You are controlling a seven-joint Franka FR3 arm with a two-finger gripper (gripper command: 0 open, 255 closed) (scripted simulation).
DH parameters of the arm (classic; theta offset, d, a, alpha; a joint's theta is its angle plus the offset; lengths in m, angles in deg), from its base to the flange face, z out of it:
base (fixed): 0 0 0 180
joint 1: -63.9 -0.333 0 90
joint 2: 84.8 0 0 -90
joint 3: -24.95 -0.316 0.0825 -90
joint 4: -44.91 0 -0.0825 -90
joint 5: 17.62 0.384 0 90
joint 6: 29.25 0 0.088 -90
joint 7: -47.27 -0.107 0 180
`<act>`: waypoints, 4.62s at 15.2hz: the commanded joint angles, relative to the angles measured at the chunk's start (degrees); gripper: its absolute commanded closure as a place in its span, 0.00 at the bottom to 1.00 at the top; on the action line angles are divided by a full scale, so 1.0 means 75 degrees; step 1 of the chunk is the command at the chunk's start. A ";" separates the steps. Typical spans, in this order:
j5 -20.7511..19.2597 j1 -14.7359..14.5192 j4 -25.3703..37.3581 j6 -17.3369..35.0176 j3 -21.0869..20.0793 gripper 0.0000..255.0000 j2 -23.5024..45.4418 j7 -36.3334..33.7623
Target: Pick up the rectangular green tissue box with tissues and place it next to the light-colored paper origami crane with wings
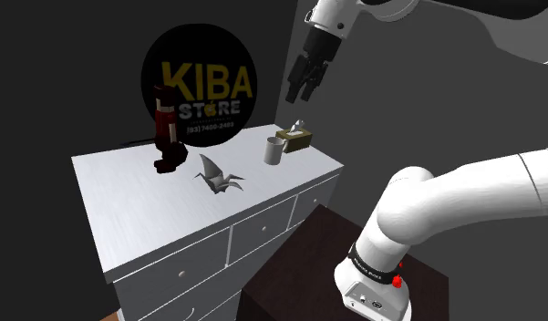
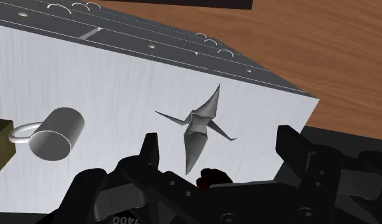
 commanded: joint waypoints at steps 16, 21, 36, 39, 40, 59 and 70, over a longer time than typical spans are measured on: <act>0.0083 0.0946 0.0310 0.2466 0.1586 0.00 0.2573 0.0364; 0.0411 0.1139 0.0689 0.3104 0.2150 0.00 0.3584 0.0591; 0.2705 0.1878 0.2579 0.4052 0.3559 0.00 0.7011 0.1789; 0.3300 0.2190 0.3083 0.4049 0.3670 0.00 0.7747 0.2024; 0.3494 0.2308 0.3259 0.4037 0.3692 0.00 0.7992 0.2091; 0.4198 0.2505 0.3491 0.4490 0.3502 1.00 0.8867 0.2408; 0.4030 0.2469 0.3586 0.4296 0.3564 1.00 0.8714 0.2234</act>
